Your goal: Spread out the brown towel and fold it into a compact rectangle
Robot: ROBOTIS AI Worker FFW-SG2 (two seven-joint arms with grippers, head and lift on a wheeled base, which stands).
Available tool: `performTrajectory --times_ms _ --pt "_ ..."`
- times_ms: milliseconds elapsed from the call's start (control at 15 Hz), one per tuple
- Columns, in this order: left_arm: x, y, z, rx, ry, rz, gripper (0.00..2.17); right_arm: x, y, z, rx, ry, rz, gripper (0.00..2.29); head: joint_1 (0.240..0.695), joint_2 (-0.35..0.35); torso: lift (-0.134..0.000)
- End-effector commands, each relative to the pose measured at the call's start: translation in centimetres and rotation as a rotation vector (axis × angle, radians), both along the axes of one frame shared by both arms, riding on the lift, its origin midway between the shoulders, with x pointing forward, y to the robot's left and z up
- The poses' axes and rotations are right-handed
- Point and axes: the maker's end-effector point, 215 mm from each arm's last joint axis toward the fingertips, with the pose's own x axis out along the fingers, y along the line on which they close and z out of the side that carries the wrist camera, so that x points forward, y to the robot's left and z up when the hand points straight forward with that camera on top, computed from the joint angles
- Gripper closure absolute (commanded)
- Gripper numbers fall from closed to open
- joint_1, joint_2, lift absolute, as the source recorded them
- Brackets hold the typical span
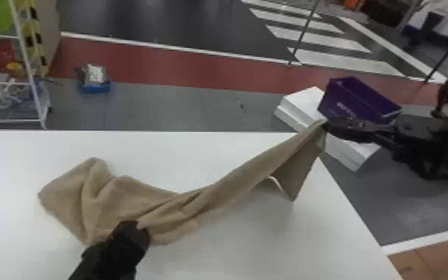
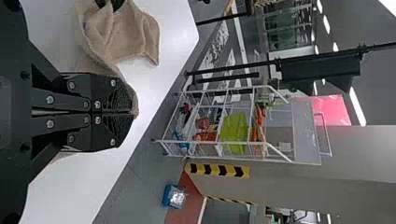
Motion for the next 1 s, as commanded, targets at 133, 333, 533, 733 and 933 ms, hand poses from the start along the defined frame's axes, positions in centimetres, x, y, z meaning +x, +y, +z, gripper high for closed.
performTrajectory --times_ms 133,333,533,733,933 --pt "-0.4 4.9 7.4 -0.048 -0.103 0.052 1.70 -2.8 0.3 -0.7 -0.010 -0.014 0.023 1.24 0.695 -0.350 -0.124" --pt "-1.8 5.8 10.4 -0.097 -0.087 -0.018 1.70 -3.9 1.9 -1.4 -0.080 -0.052 0.073 1.23 0.695 -0.350 -0.124" --pt "-2.9 6.5 8.4 -0.124 0.084 -0.076 1.70 -4.1 2.9 -2.8 -0.211 -0.123 0.129 1.23 0.695 -0.350 -0.124" --pt "-0.7 4.6 3.8 -0.098 0.191 -0.073 1.70 -4.0 4.4 -5.9 -0.279 -0.099 0.165 1.23 0.695 -0.350 -0.124" --pt "2.7 1.1 2.2 -0.057 0.224 -0.090 1.56 -3.9 5.5 -6.9 -0.262 -0.076 0.181 1.23 0.695 -0.350 -0.124"
